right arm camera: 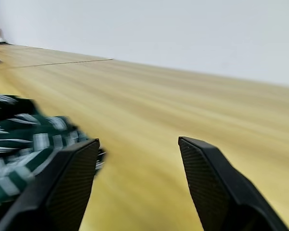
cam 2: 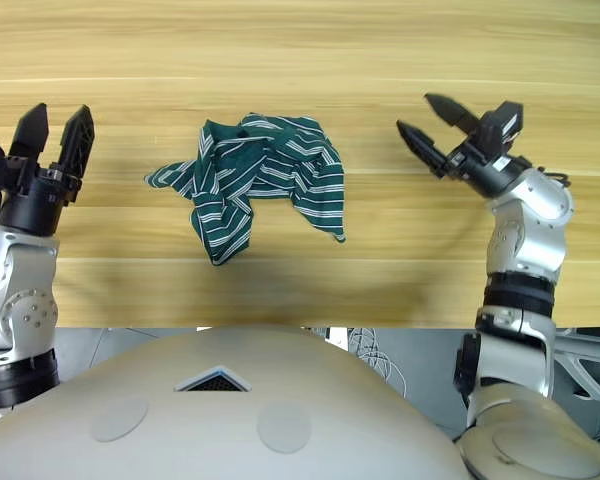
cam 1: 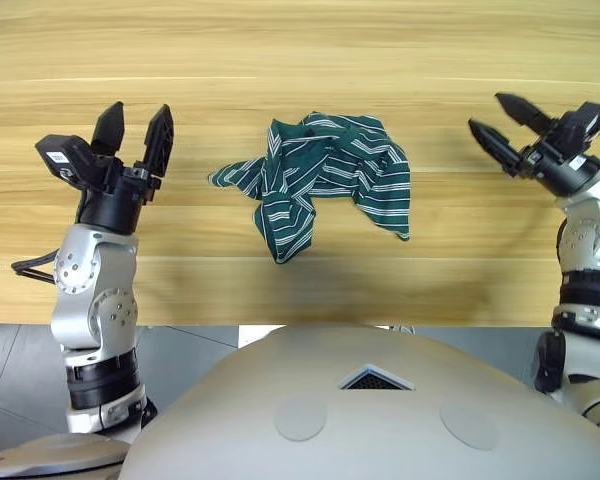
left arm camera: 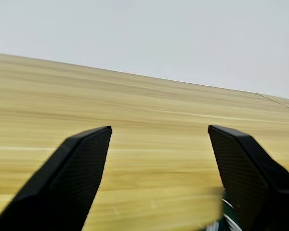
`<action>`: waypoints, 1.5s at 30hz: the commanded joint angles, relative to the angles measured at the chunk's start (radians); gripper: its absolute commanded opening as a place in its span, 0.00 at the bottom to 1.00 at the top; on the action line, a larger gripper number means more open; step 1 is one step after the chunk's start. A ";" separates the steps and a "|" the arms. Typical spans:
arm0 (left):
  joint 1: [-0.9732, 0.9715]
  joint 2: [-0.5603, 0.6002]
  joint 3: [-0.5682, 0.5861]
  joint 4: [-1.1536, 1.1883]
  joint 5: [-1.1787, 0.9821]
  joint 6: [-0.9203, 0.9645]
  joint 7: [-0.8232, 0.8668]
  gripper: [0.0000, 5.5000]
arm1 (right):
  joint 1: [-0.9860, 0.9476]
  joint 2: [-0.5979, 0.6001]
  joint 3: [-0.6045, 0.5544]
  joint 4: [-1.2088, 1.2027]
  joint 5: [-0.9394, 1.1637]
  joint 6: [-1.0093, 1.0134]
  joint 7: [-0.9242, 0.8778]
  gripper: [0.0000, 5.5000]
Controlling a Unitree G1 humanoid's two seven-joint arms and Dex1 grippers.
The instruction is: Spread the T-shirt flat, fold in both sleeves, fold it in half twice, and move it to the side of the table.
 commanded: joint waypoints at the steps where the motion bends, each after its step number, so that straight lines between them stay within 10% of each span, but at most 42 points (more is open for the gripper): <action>1: 0.090 0.111 -0.167 -0.389 -0.031 0.355 0.188 0.65 | 0.114 -0.066 0.157 -0.495 0.122 0.486 -0.199 0.56; 45: -0.027 0.028 -0.285 -0.251 0.078 0.577 0.207 0.58 | -0.038 0.103 0.141 -0.310 0.144 0.838 -0.420 0.56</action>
